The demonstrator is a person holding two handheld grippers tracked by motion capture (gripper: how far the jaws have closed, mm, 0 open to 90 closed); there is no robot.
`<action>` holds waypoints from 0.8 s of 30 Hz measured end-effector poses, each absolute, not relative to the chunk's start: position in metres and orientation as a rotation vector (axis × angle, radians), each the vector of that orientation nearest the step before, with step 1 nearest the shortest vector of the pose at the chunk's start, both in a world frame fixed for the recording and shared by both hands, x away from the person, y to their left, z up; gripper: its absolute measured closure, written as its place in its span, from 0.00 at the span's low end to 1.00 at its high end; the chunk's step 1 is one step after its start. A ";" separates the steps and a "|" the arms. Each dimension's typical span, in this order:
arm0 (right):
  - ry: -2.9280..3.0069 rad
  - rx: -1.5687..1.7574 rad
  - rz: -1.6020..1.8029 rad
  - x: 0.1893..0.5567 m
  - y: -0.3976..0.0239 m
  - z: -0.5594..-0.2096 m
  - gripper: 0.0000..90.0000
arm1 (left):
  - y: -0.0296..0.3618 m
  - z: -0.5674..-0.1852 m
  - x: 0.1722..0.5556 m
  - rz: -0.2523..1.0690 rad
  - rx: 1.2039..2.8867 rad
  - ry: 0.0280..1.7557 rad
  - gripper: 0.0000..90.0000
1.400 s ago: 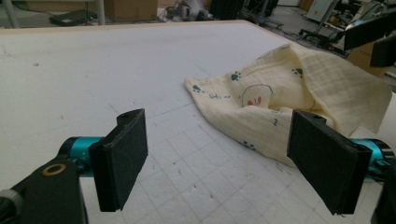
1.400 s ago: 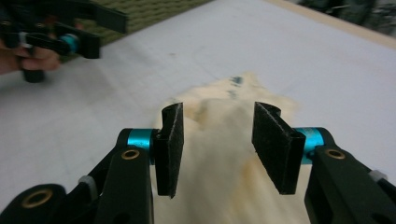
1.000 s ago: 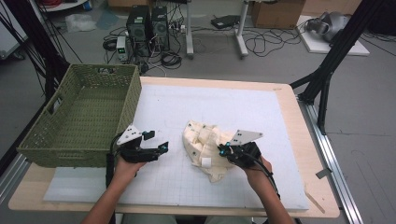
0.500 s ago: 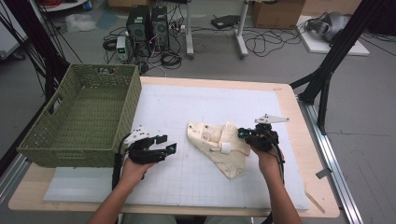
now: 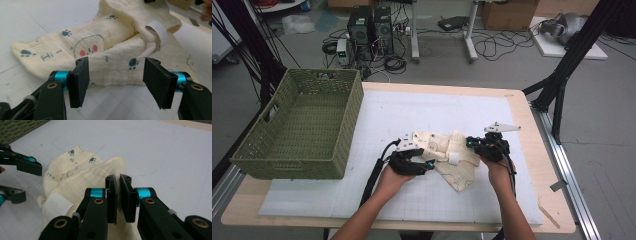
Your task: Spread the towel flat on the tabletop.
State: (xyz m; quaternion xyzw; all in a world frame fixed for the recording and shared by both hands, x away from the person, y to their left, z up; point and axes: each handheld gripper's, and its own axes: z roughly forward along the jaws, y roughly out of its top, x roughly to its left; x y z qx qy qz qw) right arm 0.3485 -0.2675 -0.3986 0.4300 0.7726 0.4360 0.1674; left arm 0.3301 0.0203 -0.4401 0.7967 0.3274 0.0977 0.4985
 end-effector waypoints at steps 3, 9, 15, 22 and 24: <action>2.204 1.226 1.228 0.350 -0.267 -0.400 0.94 | 0.003 -0.442 0.332 0.266 2.011 0.758 0.40; 2.193 1.255 1.206 0.352 -0.267 -0.403 0.94 | -0.025 -0.451 0.328 0.344 2.147 0.683 0.49; 2.183 1.263 1.206 0.352 -0.268 -0.402 0.94 | -0.025 -0.449 0.324 0.351 2.168 0.598 0.93; 2.168 1.278 1.206 0.352 -0.273 -0.402 0.95 | 0.016 -0.438 0.322 0.280 2.100 0.642 0.94; 2.162 1.278 1.209 0.352 -0.272 -0.401 0.95 | 0.035 -0.437 0.320 0.279 2.089 0.666 0.94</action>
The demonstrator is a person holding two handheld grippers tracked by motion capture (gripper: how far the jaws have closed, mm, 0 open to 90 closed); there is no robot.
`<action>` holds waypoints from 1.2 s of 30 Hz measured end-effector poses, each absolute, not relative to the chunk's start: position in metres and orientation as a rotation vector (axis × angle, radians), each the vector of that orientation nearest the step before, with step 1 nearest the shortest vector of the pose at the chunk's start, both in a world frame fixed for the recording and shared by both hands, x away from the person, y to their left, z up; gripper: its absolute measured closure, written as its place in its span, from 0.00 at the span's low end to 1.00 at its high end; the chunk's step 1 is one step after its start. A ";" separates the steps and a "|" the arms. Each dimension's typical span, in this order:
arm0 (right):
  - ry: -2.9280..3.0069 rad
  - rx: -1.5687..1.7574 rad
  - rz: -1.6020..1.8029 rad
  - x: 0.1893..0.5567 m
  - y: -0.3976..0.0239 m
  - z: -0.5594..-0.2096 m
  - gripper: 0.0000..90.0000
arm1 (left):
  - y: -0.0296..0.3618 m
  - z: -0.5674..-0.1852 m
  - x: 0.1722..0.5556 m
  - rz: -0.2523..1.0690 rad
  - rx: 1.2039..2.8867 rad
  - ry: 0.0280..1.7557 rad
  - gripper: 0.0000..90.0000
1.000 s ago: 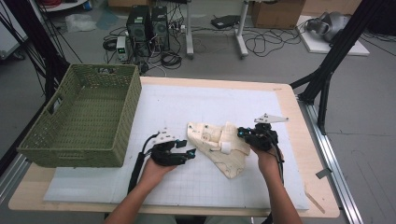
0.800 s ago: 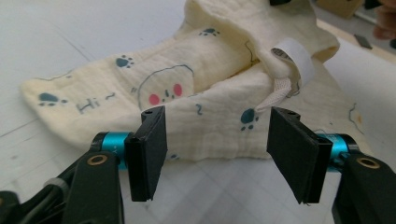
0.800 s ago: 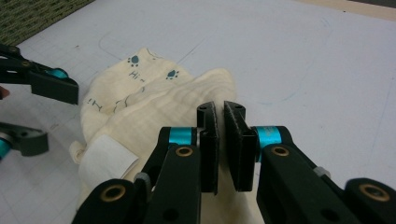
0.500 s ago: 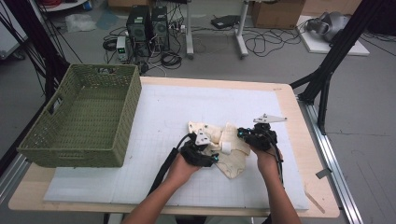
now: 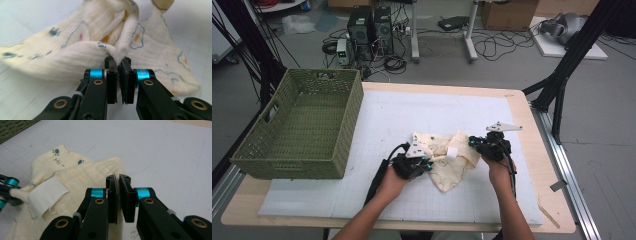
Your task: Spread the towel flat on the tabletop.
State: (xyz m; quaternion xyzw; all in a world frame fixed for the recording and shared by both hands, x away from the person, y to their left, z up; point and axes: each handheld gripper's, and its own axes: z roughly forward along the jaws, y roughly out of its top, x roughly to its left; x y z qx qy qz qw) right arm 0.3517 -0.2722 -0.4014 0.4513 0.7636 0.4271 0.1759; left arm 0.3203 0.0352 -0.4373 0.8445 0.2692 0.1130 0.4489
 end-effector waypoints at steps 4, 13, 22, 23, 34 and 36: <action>2.170 1.268 1.195 0.353 -0.268 -0.402 0.96 | 0.070 -0.434 0.316 0.295 2.049 0.718 0.94; 2.202 1.240 1.172 0.362 -0.254 -0.407 0.97 | 0.123 -0.432 0.308 0.302 1.999 0.786 0.95; 2.148 1.227 1.170 0.356 -0.259 -0.399 0.76 | 0.122 -0.443 0.309 0.264 1.974 0.829 0.90; 2.145 1.205 1.199 0.353 -0.259 -0.396 0.74 | 0.121 -0.443 0.309 0.265 1.964 0.833 0.90; 2.390 0.945 1.142 0.322 -0.208 -0.410 0.70 | 0.122 -0.441 0.308 0.264 1.949 0.820 0.91; 2.404 0.924 1.040 0.322 -0.207 -0.413 0.91 | 0.122 -0.442 0.308 0.258 1.949 0.813 0.91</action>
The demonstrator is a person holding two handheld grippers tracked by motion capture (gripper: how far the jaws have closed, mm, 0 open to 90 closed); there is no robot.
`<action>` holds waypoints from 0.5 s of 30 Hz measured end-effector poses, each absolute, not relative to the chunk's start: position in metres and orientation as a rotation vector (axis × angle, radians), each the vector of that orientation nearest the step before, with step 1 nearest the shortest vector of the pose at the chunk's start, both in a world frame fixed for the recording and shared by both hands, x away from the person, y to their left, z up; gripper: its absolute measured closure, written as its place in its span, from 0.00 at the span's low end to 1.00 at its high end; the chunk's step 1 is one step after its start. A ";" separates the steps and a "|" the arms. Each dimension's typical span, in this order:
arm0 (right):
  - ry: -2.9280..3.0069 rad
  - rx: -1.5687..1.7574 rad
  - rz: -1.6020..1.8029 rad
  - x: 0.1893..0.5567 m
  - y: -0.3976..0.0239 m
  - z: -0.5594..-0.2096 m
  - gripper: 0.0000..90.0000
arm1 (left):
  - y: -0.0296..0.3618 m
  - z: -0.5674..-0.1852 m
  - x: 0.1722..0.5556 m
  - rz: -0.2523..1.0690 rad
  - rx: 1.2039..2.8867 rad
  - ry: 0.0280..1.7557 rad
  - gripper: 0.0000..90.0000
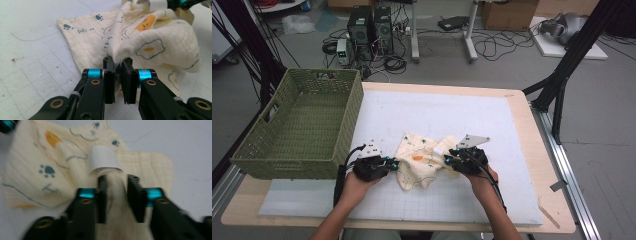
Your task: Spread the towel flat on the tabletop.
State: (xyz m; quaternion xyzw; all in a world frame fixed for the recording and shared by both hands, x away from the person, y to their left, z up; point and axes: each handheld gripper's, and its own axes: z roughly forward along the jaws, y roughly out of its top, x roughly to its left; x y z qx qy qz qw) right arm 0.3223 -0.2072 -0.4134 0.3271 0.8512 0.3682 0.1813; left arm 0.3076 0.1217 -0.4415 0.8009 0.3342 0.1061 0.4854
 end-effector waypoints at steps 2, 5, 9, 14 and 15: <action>2.385 0.941 1.023 0.323 -0.213 -0.413 0.95 | 0.122 -0.442 0.307 0.257 1.949 0.813 0.91; 2.324 1.019 1.026 0.323 -0.230 -0.409 0.96 | 0.122 -0.443 0.307 0.256 1.949 0.812 0.91; 2.254 1.117 1.005 0.321 -0.256 -0.409 0.96 | 0.121 -0.443 0.307 0.237 1.954 0.806 0.92; 2.177 1.270 0.922 0.319 -0.292 -0.414 0.96 | 0.115 -0.446 0.305 0.198 1.974 0.774 0.93; 2.165 1.292 0.899 0.318 -0.297 -0.415 0.96 | 0.113 -0.446 0.305 0.194 1.974 0.769 0.93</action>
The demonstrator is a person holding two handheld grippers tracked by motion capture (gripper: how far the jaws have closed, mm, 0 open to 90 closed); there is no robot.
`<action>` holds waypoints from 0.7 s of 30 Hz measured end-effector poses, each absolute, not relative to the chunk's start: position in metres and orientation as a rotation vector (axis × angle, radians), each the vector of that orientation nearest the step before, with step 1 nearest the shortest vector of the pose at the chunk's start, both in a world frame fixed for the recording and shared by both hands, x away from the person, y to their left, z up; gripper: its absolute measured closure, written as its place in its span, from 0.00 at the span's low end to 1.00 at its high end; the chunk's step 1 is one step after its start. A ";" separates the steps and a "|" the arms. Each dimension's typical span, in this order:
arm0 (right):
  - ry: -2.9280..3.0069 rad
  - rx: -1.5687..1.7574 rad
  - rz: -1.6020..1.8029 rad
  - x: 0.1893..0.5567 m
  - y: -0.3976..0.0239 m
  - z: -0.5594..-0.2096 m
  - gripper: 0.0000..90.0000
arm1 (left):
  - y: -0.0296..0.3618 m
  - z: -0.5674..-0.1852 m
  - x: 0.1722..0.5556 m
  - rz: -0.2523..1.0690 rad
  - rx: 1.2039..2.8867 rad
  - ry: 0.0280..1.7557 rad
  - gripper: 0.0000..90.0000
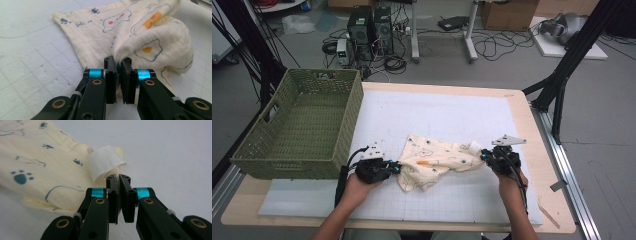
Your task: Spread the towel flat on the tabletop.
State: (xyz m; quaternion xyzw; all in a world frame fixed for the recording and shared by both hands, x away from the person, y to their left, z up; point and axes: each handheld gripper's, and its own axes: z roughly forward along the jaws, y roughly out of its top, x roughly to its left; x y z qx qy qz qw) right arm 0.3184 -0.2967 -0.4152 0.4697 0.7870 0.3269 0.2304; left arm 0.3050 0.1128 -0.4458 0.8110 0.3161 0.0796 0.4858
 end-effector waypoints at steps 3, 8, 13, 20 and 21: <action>2.146 1.337 0.884 0.319 -0.309 -0.421 0.94 | 0.110 -0.445 0.307 0.173 1.944 0.800 0.74; 2.071 1.363 0.977 0.313 -0.321 -0.420 0.74 | 0.120 -0.437 0.319 0.202 1.817 0.874 0.51; 2.033 1.348 1.045 0.309 -0.326 -0.415 0.67 | 0.111 -0.429 0.343 0.221 1.830 0.895 0.51; 2.043 1.369 1.044 0.308 -0.331 -0.422 0.63 | 0.072 -0.438 0.379 0.251 1.977 0.927 0.48; 2.047 1.369 1.040 0.307 -0.331 -0.423 0.63 | 0.068 -0.441 0.381 0.252 1.994 0.931 0.46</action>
